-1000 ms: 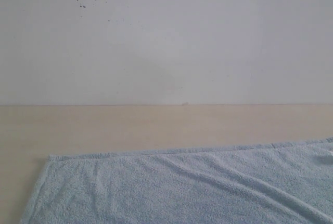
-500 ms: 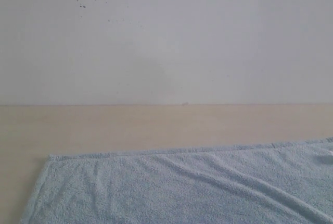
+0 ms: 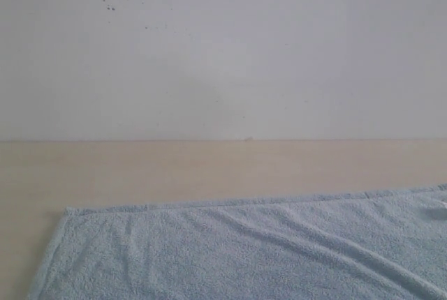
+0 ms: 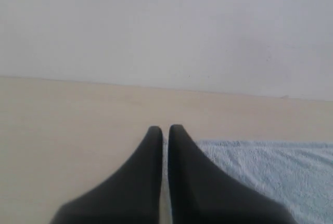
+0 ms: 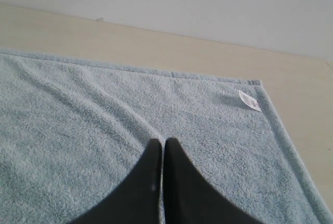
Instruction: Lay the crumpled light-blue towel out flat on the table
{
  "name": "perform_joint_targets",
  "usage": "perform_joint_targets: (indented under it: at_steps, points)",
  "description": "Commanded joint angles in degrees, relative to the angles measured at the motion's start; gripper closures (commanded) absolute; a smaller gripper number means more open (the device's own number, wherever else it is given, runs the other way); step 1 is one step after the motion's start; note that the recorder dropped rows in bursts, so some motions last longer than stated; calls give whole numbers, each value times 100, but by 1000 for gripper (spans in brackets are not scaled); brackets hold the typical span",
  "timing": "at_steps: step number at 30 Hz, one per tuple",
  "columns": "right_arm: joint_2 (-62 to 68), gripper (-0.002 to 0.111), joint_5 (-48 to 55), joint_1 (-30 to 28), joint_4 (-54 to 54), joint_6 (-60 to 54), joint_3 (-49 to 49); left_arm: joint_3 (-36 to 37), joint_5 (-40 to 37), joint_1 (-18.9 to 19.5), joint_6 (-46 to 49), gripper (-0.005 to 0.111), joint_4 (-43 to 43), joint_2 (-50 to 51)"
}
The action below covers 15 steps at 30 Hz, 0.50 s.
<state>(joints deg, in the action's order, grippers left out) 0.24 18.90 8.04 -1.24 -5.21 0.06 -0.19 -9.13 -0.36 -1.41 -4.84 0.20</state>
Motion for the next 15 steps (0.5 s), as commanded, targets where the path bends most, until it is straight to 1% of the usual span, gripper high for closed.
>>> perform_joint_targets:
  at_steps: [1, 15]
  points:
    - [-24, 107, -45, -33, -64, 20, -6, 19, -910, -24, -69, 103, -38, -20]
    - [-24, 107, -45, -33, -64, 20, -6, 19, -884, -24, -69, 103, -28, -20]
